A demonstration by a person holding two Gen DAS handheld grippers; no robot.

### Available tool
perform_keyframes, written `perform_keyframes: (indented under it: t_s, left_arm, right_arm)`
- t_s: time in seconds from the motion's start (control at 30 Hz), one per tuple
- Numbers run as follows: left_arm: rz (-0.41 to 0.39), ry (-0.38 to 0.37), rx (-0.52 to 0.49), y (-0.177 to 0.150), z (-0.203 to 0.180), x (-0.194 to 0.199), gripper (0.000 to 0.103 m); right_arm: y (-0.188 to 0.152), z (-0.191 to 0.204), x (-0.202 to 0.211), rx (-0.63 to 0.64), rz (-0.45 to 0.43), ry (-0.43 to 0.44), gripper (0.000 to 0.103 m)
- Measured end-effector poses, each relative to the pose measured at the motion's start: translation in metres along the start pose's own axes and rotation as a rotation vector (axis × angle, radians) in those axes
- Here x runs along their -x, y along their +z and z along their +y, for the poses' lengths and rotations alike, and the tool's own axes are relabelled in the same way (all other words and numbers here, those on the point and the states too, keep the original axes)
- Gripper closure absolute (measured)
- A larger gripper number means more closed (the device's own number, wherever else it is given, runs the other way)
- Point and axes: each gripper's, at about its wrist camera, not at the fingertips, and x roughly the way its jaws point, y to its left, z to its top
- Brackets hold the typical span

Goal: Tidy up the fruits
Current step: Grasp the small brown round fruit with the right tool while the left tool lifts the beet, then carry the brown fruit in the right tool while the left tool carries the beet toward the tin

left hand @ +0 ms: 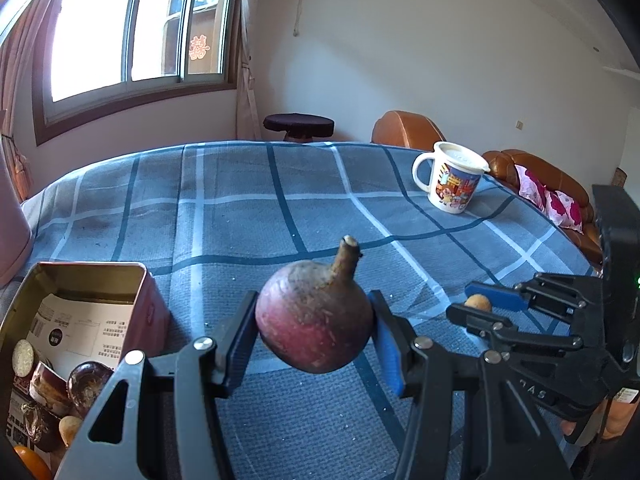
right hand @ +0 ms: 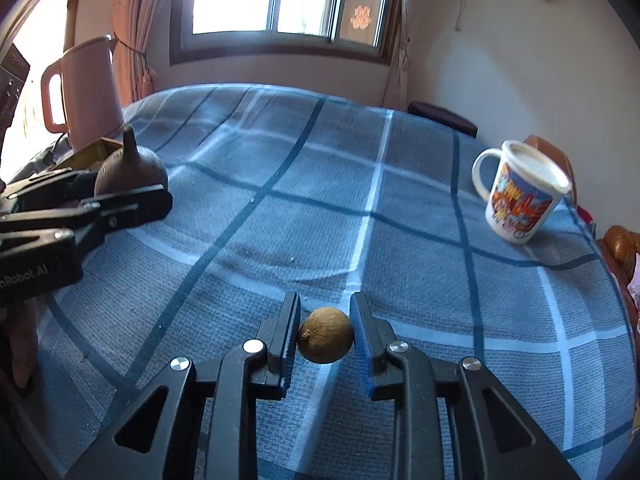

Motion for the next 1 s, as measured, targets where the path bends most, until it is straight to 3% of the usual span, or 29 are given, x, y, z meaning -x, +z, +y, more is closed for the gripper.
perform_keyframes:
  t_s: [0.3, 1.0]
  left_arm:
    - [-0.040, 0.010, -0.032, 0.000, -0.006, 0.008, 0.047]
    - [-0.134, 0.034, -0.062, -0.004, -0.012, 0.028, 0.047]
  right_arm:
    - [0.000, 0.000, 0.025, -0.022, -0.142, -0.017, 0.076]
    - [0.001, 0.008, 0.050, -0.059, -0.314, -0.044, 0.076]
